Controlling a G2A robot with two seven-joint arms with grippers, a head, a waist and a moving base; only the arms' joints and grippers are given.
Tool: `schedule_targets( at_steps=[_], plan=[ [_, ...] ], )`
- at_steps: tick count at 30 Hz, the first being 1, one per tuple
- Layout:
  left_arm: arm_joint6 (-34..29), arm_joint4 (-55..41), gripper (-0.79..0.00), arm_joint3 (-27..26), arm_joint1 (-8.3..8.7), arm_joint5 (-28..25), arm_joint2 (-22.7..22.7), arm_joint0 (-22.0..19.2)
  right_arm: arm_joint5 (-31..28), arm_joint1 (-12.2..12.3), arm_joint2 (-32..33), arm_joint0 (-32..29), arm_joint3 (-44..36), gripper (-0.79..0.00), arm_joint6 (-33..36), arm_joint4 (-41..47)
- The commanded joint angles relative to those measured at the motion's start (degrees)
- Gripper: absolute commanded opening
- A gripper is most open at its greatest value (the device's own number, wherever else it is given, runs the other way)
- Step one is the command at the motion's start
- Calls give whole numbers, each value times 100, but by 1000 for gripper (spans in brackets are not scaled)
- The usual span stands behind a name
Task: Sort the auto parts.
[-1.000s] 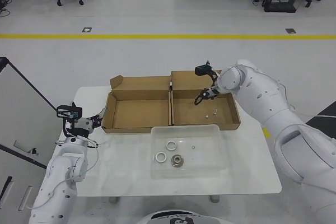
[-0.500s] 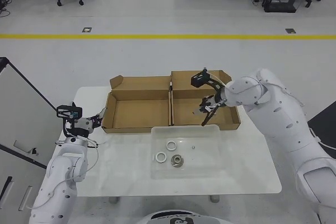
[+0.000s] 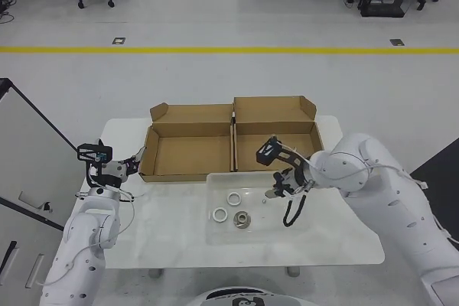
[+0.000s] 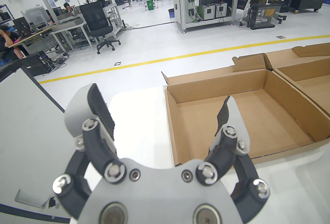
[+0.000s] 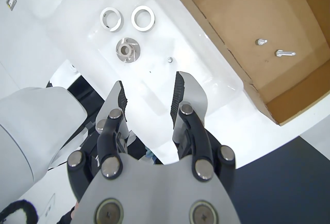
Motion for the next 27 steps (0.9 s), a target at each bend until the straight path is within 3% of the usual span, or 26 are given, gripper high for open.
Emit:
schedule_targets(
  at_steps=[1, 12, 27],
  plan=[
    [0, 0, 0, 0, 0, 0, 0, 0, -25, 32, -84, -45, -38, -400, 0, -38],
    [0, 0, 0, 0, 0, 0, 0, 0, -49, 64, -769, 76, 224, -403, 0, -255],
    [0, 0, 0, 0, 0, 0, 0, 0, -66, -267, -1665, 727, 1287, -409, -292, -275]
  ],
)
